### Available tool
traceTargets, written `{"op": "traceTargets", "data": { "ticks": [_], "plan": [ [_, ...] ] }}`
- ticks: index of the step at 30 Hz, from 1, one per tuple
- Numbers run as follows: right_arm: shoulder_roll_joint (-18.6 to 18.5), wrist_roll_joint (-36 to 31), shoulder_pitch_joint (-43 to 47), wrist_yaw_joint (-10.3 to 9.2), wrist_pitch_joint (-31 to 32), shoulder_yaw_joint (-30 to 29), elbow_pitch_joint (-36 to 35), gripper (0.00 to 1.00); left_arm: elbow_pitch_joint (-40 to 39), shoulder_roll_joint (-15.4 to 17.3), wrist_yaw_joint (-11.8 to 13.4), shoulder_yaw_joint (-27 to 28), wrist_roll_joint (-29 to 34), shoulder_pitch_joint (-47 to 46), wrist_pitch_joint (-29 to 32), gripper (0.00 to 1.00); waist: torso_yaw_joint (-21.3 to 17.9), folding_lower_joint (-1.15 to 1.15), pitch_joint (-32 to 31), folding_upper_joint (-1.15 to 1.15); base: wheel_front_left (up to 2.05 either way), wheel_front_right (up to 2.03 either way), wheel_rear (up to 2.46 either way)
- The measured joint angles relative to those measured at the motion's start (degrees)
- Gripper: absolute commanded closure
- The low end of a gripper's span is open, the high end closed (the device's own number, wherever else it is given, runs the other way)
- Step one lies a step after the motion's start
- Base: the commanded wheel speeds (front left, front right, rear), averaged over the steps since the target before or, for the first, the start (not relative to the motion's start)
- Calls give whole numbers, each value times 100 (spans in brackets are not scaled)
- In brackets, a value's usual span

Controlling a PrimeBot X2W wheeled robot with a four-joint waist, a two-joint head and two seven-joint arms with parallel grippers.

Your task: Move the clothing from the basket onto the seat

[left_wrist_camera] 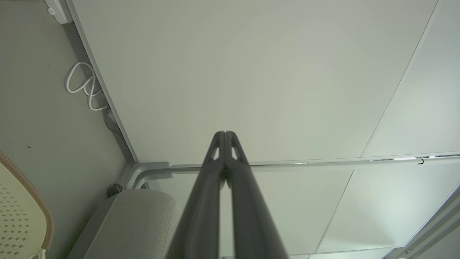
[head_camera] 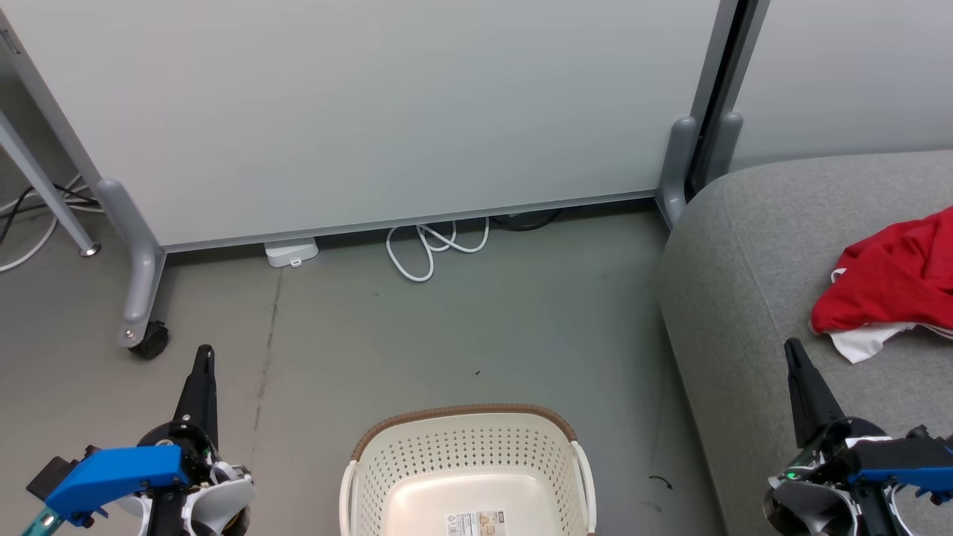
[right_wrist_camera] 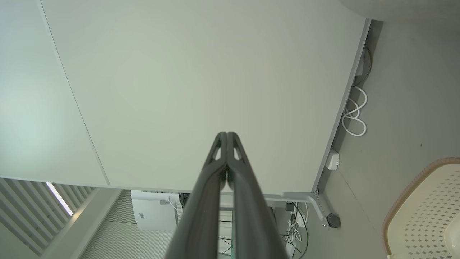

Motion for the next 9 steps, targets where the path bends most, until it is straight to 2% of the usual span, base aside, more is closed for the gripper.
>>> {"op": "traceTargets", "data": {
  "ticks": [9],
  "plan": [
    [0, 0, -1, 0, 1, 0, 0, 100, 0, 0, 0, 0, 0, 0, 0, 100, 0, 0, 0, 0, 0, 0, 0]
  ]
}}
